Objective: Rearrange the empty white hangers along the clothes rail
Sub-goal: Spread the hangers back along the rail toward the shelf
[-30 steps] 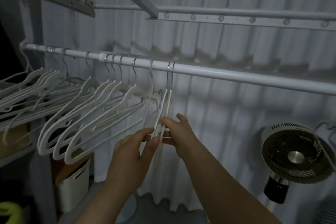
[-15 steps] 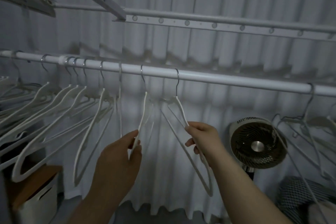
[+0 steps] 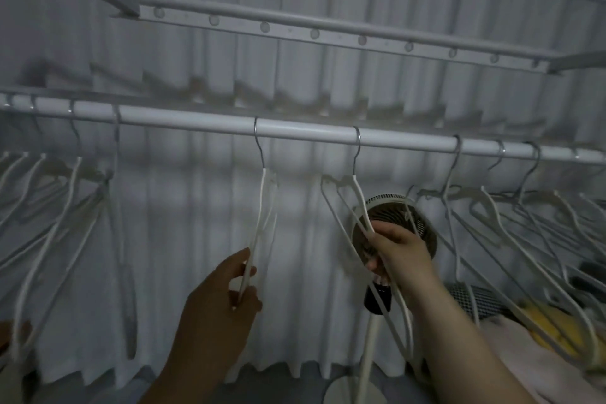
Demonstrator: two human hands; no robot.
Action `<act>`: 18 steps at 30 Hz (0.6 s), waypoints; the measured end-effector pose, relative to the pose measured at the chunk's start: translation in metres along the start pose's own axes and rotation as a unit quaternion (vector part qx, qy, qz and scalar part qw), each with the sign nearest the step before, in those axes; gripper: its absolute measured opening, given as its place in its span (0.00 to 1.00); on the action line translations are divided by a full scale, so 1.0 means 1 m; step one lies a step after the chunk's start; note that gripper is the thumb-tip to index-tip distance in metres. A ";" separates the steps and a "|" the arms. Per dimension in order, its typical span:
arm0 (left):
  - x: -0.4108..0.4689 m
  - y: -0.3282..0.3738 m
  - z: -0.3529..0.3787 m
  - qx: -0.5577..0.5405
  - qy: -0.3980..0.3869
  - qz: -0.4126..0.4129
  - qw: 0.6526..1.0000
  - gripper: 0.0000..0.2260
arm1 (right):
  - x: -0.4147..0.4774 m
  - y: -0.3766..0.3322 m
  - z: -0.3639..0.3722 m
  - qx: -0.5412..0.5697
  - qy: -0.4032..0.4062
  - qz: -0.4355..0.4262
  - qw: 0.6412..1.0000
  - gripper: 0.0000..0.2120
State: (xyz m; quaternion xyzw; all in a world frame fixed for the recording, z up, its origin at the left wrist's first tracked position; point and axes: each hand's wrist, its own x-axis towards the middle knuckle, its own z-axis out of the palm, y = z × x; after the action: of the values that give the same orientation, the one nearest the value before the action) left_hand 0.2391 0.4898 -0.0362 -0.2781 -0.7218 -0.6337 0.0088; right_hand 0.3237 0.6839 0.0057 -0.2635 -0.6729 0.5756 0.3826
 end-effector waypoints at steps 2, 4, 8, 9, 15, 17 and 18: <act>-0.001 0.005 0.017 -0.071 -0.028 -0.038 0.996 0.18 | 0.003 0.003 -0.013 0.000 0.010 -0.003 1.000 0.07; -0.001 0.008 0.031 -0.102 -0.050 -0.053 0.992 0.17 | 0.004 0.004 -0.025 -0.002 0.015 -0.009 1.000 0.06; -0.005 0.021 0.057 -0.160 -0.096 -0.090 0.978 0.10 | 0.007 0.004 -0.045 -0.010 0.035 -0.003 0.999 0.05; -0.006 0.024 0.062 -0.172 -0.107 -0.098 0.974 0.10 | 0.008 0.005 -0.049 -0.008 0.039 0.000 0.999 0.05; -0.007 0.036 0.086 -0.240 -0.174 -0.132 0.946 0.10 | 0.012 0.006 -0.068 0.010 0.060 -0.023 0.998 0.08; -0.005 0.039 0.092 -0.248 -0.186 -0.131 0.942 0.09 | 0.012 0.005 -0.073 0.008 0.055 -0.026 0.998 0.10; -0.003 0.040 0.095 -0.250 -0.190 -0.129 0.941 0.09 | 0.013 0.005 -0.075 0.002 0.051 -0.025 0.998 0.11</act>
State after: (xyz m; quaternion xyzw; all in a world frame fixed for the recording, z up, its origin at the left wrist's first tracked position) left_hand 0.2910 0.5780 -0.0197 -0.2913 -0.5578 -0.7248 -0.2803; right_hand 0.3775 0.7377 0.0072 -0.2750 -0.6576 0.5531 0.4313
